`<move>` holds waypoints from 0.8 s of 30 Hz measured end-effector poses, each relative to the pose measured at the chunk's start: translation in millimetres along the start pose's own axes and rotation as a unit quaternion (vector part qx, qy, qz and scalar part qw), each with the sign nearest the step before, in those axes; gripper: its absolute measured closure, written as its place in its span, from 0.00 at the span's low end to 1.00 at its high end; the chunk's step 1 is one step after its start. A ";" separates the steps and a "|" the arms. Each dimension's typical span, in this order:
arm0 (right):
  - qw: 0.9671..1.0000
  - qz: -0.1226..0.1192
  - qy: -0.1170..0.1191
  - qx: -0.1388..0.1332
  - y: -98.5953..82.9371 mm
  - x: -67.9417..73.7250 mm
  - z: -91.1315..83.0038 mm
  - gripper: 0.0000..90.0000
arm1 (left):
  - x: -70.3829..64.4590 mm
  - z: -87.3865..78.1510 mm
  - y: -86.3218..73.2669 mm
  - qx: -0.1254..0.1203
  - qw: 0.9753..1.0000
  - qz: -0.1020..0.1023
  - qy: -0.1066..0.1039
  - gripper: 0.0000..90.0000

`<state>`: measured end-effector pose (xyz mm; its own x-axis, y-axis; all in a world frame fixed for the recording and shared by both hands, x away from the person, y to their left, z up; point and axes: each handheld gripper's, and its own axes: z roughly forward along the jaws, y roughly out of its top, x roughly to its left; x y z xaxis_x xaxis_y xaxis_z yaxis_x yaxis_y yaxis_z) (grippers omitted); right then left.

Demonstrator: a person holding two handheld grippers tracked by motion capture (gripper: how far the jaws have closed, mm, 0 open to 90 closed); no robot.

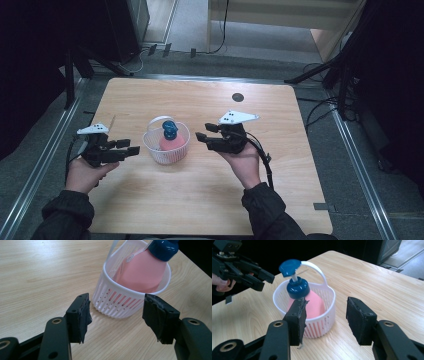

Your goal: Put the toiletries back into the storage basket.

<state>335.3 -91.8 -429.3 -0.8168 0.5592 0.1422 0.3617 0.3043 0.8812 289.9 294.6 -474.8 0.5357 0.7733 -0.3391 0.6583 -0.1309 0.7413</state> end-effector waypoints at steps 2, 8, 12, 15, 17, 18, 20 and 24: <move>1.000 -0.002 -0.003 0.002 -2.6 -2.9 -3.8 0.57 | 0.5 1.8 0.6 0.003 1.000 0.004 -0.001 0.43; 1.000 0.006 -0.012 0.004 -11.2 -10.5 -15.7 0.57 | 2.4 5.4 1.5 0.008 1.000 0.003 -0.001 0.42; 1.000 0.012 -0.021 0.003 -18.1 -15.9 -24.5 0.57 | 2.6 7.0 2.4 0.005 1.000 0.005 0.000 0.41; 0.999 0.017 -0.030 0.003 -24.3 -20.7 -32.5 0.57 | 3.0 8.2 2.5 0.006 1.000 0.006 0.000 0.41; 0.999 0.022 -0.036 0.002 -29.2 -24.4 -37.8 0.57 | 3.2 9.7 3.5 0.010 1.000 0.008 0.002 0.41; 0.999 0.021 -0.039 0.003 -31.8 -26.8 -40.2 0.57 | 3.1 10.1 3.9 0.011 1.000 0.009 0.003 0.41; 0.999 0.027 -0.043 0.003 -36.7 -30.2 -44.8 0.57 | 2.8 11.2 4.3 0.010 1.000 0.010 0.004 0.41; 0.998 0.034 -0.051 0.004 -45.1 -37.7 -52.6 0.57 | 2.8 12.7 5.6 0.009 1.000 0.011 0.005 0.41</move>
<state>326.2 -167.1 -450.6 -0.7406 0.6540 0.1540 0.4186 0.2698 0.8672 301.9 288.2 -478.9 0.5451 0.7766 -0.3159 0.6555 -0.1598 0.7381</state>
